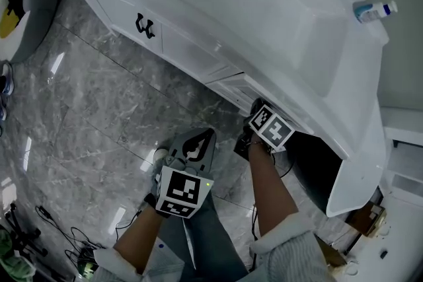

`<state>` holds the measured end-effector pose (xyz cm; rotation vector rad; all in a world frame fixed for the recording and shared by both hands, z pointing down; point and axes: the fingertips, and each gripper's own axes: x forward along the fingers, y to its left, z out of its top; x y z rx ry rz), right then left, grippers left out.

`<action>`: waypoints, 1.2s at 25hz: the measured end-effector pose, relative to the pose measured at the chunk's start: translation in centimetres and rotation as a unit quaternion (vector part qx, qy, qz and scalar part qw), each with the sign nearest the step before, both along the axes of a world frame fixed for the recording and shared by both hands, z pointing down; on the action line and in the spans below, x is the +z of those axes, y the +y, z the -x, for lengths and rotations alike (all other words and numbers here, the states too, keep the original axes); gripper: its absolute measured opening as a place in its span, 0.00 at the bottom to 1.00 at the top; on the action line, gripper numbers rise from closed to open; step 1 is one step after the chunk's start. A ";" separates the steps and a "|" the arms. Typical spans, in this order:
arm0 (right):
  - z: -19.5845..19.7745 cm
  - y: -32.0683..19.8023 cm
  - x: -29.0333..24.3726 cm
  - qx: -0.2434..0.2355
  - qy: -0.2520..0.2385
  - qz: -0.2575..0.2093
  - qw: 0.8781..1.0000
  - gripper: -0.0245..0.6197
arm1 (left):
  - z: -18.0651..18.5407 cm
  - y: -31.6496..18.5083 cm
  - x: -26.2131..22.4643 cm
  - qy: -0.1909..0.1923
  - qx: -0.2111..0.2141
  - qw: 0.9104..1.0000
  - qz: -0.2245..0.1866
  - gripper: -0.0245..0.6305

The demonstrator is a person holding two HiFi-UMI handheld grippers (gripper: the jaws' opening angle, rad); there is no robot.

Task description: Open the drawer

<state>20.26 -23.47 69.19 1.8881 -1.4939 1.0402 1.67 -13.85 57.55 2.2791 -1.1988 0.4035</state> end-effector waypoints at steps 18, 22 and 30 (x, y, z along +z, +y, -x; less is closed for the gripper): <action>0.4 0.6 -0.2 -0.097 0.095 0.020 0.991 0.25 | 0.8 1.3 0.5 0.005 0.019 1.000 0.012 0.06; 1.1 0.8 -0.5 -0.132 0.107 0.025 0.985 0.24 | 0.7 1.6 0.3 0.008 0.024 1.000 0.012 0.06; 1.6 1.6 -0.5 -0.226 0.123 0.035 0.966 0.21 | 0.9 1.9 0.1 0.015 0.027 0.999 0.013 0.06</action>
